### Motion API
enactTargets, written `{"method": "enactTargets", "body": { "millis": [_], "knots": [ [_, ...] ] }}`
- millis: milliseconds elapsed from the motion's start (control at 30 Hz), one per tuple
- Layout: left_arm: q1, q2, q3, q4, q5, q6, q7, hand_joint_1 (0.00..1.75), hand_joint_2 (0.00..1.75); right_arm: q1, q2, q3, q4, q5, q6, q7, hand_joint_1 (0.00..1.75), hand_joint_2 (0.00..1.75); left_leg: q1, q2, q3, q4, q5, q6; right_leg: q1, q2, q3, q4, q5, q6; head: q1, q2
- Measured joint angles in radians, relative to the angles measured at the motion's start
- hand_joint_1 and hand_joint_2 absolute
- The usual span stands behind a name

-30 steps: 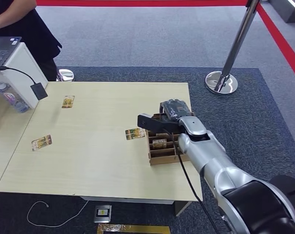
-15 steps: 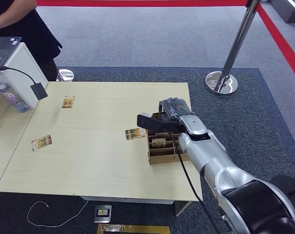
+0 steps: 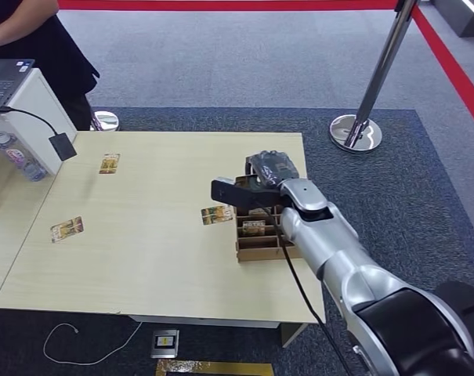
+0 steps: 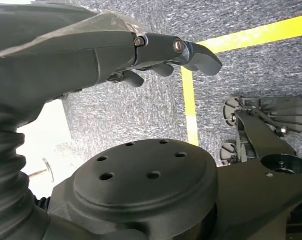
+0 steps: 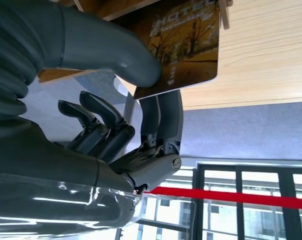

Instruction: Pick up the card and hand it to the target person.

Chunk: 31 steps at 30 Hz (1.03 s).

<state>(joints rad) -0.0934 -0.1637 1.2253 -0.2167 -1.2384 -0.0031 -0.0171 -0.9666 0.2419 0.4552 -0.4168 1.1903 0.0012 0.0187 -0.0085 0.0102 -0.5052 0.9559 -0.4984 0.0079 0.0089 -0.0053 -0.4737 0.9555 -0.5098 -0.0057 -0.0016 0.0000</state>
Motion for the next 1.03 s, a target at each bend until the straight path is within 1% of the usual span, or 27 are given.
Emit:
{"method": "enactTargets", "body": {
  "millis": [167,300,400,467,633,800,900,1000,1033],
  "knots": [
    [0.000,0.000,0.000,0.000,0.008,0.002,0.001,0.00,1.75,-0.003,0.006,0.001,-0.023,0.003,0.010,-0.003,1.75,1.75,0.000,0.000,0.000,0.000,0.000,0.000,0.000,0.000,0.000,0.000,0.000,0.000,0.000,0.000],
    [0.001,0.000,0.000,0.000,0.017,0.006,0.001,0.00,1.75,-0.001,0.012,0.003,-0.071,0.004,0.023,-0.004,1.75,1.75,0.000,0.000,0.000,0.000,0.000,0.000,0.000,0.000,0.000,0.000,0.000,0.000,0.000,0.000],
    [0.001,0.000,0.002,0.000,0.028,0.010,-0.004,0.00,1.75,0.013,0.009,0.006,-0.151,-0.009,0.057,0.001,1.75,1.75,0.000,0.000,0.000,0.000,0.000,0.000,0.000,0.000,0.000,0.000,0.000,0.000,0.000,0.000],
    [0.003,-0.001,0.004,0.001,0.034,0.011,-0.010,0.00,1.75,0.036,-0.004,0.013,-0.237,-0.025,0.091,0.014,1.75,1.75,0.000,0.000,0.000,0.000,0.000,0.000,0.000,0.000,-0.001,0.000,0.000,0.000,0.000,0.000],
    [0.007,-0.002,0.005,0.005,0.038,0.011,-0.025,0.00,1.75,0.113,-0.075,0.027,-0.507,-0.074,0.159,0.056,1.75,1.75,0.000,0.000,0.000,0.000,0.000,0.000,0.000,0.000,-0.001,0.000,0.000,0.000,0.000,0.000],
    [0.009,-0.003,0.005,0.005,0.031,0.009,-0.037,0.00,1.75,0.168,-0.170,0.019,-0.749,-0.098,0.175,0.072,1.75,1.75,0.000,0.000,-0.001,0.001,0.000,0.000,-0.001,0.000,-0.001,-0.001,0.000,0.001,0.000,0.000],
    [0.009,-0.004,0.005,0.006,0.029,0.009,-0.039,0.00,1.75,0.175,-0.225,-0.006,-0.850,-0.106,0.186,0.068,1.75,1.75,0.000,0.000,-0.001,0.001,0.000,0.000,-0.001,0.000,-0.001,-0.001,0.001,0.001,0.000,0.000],
    [0.010,-0.007,0.005,0.006,0.028,0.009,-0.042,0.00,1.75,0.165,-0.273,-0.031,-0.905,-0.120,0.191,0.048,1.75,1.75,0.000,0.000,-0.001,0.001,0.000,0.000,-0.001,0.000,0.000,-0.001,0.001,0.001,0.000,0.000],
    [0.010,-0.007,0.005,0.006,0.028,0.009,-0.042,0.00,1.75,0.163,-0.281,-0.035,-0.911,-0.123,0.192,0.044,1.75,1.75,0.000,0.000,-0.001,0.001,0.000,0.000,-0.001,0.000,0.000,-0.001,0.001,0.001,0.000,0.000]
  ]
}}
